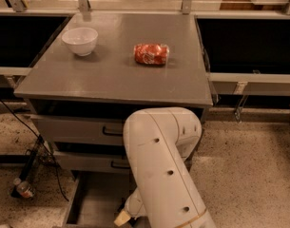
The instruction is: Pick rxbar chocolate from bottom drawer and place on counter
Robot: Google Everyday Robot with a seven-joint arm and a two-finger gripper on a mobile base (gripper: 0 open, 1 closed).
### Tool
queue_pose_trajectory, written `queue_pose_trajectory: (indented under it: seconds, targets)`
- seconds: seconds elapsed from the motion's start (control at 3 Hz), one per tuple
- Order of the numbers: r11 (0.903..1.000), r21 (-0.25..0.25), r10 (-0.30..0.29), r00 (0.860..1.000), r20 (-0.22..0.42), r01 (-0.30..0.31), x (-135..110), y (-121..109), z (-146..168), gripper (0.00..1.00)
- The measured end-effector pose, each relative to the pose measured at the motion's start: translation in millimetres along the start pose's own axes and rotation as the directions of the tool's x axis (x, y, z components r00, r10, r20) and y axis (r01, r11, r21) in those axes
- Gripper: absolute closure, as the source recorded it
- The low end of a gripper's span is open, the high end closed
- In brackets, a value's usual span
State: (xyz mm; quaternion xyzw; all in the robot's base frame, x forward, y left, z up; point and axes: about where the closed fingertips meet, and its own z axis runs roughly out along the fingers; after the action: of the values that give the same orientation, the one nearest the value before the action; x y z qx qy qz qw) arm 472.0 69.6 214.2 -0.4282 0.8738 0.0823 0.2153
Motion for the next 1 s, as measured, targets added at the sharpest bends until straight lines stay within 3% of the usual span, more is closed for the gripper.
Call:
queue_pose_trajectory:
  seconds: [0.67, 1.0]
  targets:
    - [0.9976, -0.008, 0.069, 0.998, 0.0, -0.069, 2.4, -5.6, 34.8, 0.0]
    - [0.9976, -0.008, 0.069, 0.998, 0.0, -0.069, 2.4, -5.5, 34.9, 0.24]
